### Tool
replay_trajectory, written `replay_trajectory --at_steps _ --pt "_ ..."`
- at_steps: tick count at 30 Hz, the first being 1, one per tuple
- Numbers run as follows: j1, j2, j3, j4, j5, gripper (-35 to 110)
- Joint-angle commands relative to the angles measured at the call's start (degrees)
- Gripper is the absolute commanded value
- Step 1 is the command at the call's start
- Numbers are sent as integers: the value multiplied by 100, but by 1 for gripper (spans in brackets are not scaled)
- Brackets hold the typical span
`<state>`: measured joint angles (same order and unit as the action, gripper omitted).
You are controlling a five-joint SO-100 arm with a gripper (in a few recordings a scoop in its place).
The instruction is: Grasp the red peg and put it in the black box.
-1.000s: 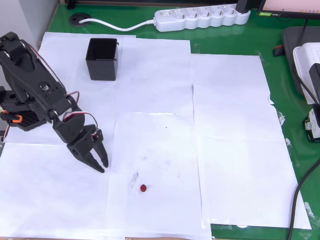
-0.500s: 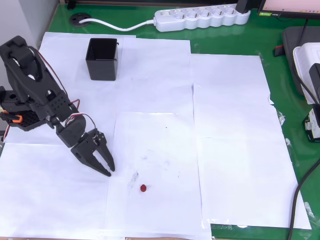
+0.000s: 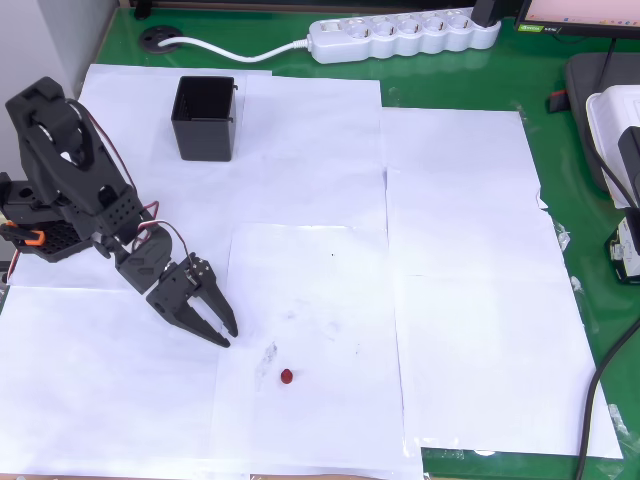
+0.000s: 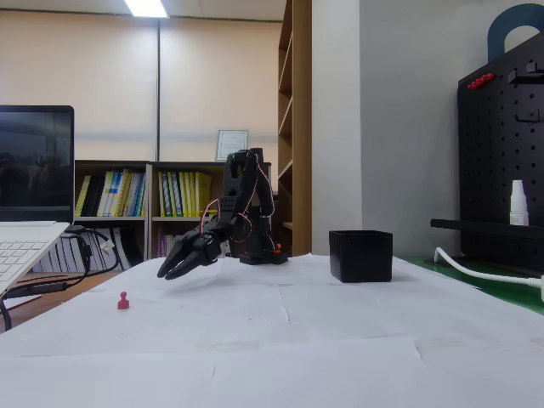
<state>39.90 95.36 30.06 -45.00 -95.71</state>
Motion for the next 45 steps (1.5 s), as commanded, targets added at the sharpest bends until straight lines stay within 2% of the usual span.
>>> replay_trajectory --at_steps 1,3,6,12,45 --pt "97 79 105 -290 -105 14" --pt "114 141 141 -369 -79 16" --pt "176 281 264 -378 -79 29" --pt "290 712 659 -378 -167 32" --pt "501 2540 2812 -316 -105 30"
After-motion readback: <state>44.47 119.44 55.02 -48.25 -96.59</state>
